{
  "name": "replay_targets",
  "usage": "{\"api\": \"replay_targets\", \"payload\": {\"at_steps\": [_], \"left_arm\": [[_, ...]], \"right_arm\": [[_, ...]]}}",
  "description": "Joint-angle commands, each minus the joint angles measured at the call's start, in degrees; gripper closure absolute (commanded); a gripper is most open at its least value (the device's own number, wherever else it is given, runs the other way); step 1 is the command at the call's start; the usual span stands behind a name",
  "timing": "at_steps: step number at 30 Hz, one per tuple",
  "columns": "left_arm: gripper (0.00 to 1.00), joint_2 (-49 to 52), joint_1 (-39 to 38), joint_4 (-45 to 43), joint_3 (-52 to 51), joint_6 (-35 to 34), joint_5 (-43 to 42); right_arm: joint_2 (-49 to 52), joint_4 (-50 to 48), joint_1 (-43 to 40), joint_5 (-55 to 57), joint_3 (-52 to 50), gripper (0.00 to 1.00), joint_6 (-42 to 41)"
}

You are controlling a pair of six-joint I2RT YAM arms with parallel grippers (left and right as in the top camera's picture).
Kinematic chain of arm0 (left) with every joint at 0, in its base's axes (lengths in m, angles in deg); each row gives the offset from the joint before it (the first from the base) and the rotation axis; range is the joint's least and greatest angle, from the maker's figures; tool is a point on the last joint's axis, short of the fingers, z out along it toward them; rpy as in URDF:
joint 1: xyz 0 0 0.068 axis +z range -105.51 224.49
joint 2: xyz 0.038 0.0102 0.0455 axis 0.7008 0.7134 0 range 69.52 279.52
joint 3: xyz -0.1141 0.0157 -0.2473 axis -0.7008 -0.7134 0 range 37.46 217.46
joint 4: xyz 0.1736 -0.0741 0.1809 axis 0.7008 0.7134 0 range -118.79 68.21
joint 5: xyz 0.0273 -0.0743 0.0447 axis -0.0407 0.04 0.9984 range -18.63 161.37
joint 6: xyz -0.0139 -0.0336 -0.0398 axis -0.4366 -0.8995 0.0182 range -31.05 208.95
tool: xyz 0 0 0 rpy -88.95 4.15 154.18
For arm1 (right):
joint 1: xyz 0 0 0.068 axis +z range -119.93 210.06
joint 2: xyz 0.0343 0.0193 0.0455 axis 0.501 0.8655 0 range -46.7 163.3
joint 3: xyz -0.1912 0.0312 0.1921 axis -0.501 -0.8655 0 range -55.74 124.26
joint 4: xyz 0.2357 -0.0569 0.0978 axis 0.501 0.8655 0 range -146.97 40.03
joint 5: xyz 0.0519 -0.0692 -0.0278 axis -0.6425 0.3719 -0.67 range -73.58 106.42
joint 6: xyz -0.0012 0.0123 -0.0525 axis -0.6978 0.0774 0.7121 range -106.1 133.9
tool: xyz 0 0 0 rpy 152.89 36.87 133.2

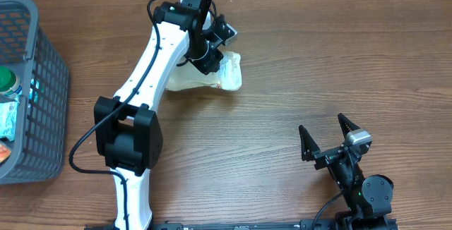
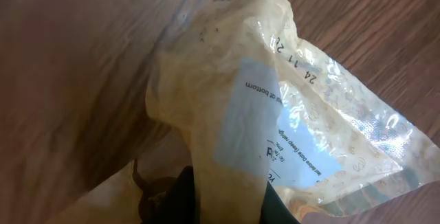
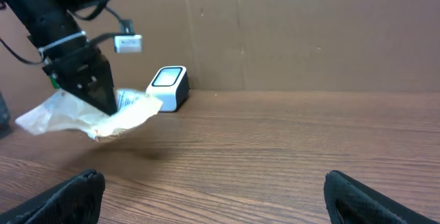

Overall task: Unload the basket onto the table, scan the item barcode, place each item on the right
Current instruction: 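Carry the bag to the scanner and drop it on the table, then return the left gripper to the basket and grasp the green-lidded jar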

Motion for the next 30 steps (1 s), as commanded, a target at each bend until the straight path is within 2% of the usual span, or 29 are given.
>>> {"api": "replay_targets", "payload": {"at_steps": [1,6,9,10,11,12,13,18,26,30], "left_arm": [[0.96,2.3,0.0,-2.1,-6.0,-8.9,-1.1],[0.96,2.3,-1.7,-7.0,-15.7,-11.1,-2.3],[0.96,2.3,-2.8,-7.9,-18.1,-11.1,-3.7],[0.93,2.3,-3.1,-8.1,-18.3,-11.1,-3.6],[0.86,2.3,-3.3,-8.1,-18.3,-11.1,-3.6],[0.46,2.3,-3.6,-8.2,-18.3,-11.1,-3.6],[0.00,2.3,-3.5,-8.2,-18.0,-11.2,-3.6],[0.00,1.2,-1.7,-4.5,-13.0,-11.6,-3.5],[0.01,-8.3,4.1,7.1,8.0,-11.6,-3.4],[0.01,-13.3,10.9,11.2,17.8,-13.4,-3.4]], "right_arm": [[-0.5,-0.3,-0.1,-0.4,-0.6,0.00,-0.1],[-0.5,-0.3,-0.1,-0.4,-0.6,0.00,-0.1],[-0.5,-0.3,-0.1,-0.4,-0.6,0.00,-0.1],[-0.5,-0.3,-0.1,-0.4,-0.6,0.00,-0.1],[-0.5,-0.3,-0.1,-0.4,-0.6,0.00,-0.1],[-0.5,-0.3,-0.1,-0.4,-0.6,0.00,-0.1],[-0.5,-0.3,-0.1,-0.4,-0.6,0.00,-0.1],[-0.5,-0.3,-0.1,-0.4,-0.6,0.00,-0.1],[-0.5,-0.3,-0.1,-0.4,-0.6,0.00,-0.1],[-0.5,-0.3,-0.1,-0.4,-0.6,0.00,-0.1]]}}
